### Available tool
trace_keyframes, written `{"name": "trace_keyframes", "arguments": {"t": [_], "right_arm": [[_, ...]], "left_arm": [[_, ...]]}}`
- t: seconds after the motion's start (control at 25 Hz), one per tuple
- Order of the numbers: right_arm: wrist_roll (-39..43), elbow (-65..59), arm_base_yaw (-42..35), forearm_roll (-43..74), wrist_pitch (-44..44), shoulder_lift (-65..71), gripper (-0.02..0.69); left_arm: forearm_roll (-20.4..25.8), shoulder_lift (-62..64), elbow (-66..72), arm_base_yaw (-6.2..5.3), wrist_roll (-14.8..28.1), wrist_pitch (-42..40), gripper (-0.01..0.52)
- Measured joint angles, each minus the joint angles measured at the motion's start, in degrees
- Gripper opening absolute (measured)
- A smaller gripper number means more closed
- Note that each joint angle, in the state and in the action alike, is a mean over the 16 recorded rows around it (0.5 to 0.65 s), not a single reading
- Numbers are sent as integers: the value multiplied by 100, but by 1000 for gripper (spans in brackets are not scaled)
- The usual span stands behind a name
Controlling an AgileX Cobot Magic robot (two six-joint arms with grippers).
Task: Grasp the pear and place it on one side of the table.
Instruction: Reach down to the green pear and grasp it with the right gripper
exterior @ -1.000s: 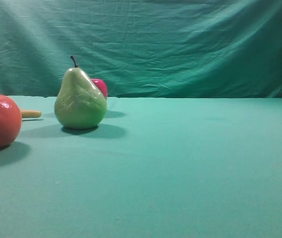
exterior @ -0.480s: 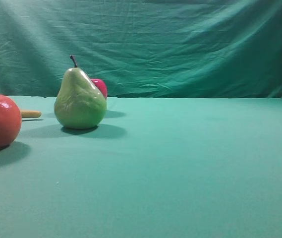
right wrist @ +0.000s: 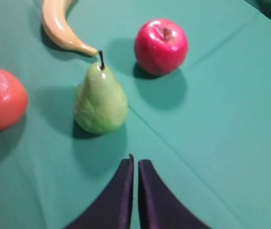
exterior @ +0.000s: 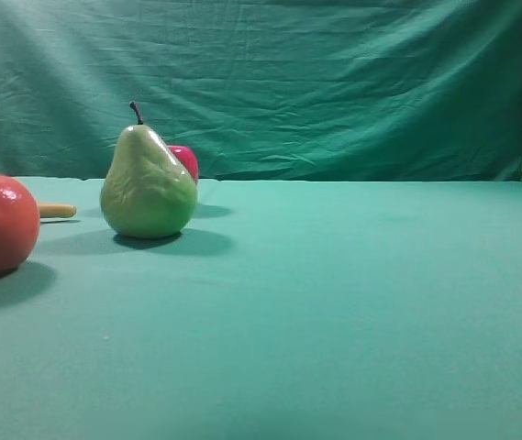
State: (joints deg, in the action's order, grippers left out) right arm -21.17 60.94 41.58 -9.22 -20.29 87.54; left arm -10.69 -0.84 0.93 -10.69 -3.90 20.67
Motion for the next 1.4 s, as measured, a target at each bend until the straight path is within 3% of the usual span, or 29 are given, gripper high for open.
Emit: {"name": "trace_keyframes", "arguments": {"t": [0.32,0.52,0.96,1.2,1.4], "right_arm": [[-132,1293,289,-5,-239,1487,520],[-143,1829,339,-8,-397,2212,635],[-101,2301,266,-11,-443,3003,512],[96,2183,-127,-8,-731,2568,438],[296,1563,-798,1,-893,1799,431]], "left_arm": [[0,0,0,0,0,0,0],[0,0,0,0,0,0,0],[0,0,0,0,0,0,0],[0,0,0,0,0,0,0],[0,0,0,0,0,0,0]]}}
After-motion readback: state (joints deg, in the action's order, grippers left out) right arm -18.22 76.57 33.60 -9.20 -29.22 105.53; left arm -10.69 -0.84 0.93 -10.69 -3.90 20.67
